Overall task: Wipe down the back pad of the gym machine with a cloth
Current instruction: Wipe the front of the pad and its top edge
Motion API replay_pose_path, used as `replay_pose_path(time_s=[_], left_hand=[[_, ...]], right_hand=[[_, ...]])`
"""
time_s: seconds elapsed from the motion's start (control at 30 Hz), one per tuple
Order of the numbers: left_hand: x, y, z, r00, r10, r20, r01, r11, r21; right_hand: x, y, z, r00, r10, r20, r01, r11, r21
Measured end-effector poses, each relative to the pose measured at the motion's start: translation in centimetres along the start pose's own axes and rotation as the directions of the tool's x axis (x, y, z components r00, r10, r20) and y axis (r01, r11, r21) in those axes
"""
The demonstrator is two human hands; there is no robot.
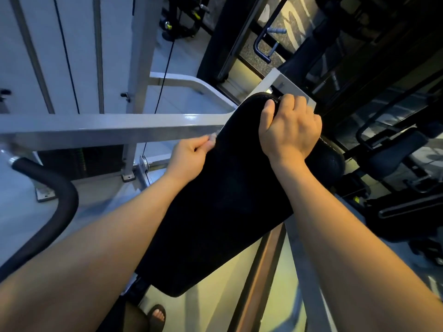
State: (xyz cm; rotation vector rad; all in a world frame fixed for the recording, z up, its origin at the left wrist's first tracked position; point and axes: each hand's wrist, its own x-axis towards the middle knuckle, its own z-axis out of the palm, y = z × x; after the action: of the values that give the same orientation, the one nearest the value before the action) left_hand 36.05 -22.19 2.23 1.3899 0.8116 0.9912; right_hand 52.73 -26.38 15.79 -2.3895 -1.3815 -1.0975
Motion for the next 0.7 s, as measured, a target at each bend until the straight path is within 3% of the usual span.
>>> replay_pose_path(time_s=[0.2, 0.33, 0.47, 0.57, 0.7], left_hand=[[3.9, 3.4, 1.5, 0.994, 0.103, 0.03, -0.101, 0.993, -0.053], [2.1, 0.6, 0.2, 0.997, 0.018, 0.074, -0.016, 0.999, -0.03], [1.9, -0.3, -0.2, 0.998, 0.013, 0.069, -0.009, 0.998, -0.067], [4.7, 3.5, 0.2, 0.992, 0.126, 0.033, -0.12, 0.982, -0.144], [5.8, 4.6, 1.0, 0.968, 0.219, 0.118, -0.204, 0.97, -0.132]], right_hand=[[-0.1, -0.4, -0.6, 1.0, 0.002, 0.004, -0.002, 1.0, -0.013], [-0.4, -1.8, -0.4, 0.998, -0.02, 0.057, 0.02, 1.0, -0.011], [-0.8, -3.0, 0.6, 0.999, 0.053, -0.008, -0.054, 0.996, -0.067], [-0.8, -3.0, 0.9, 0.998, 0.058, -0.029, -0.059, 0.997, -0.053], [-1.0, -2.9, 1.2, 0.997, 0.052, -0.06, -0.055, 0.997, -0.046]])
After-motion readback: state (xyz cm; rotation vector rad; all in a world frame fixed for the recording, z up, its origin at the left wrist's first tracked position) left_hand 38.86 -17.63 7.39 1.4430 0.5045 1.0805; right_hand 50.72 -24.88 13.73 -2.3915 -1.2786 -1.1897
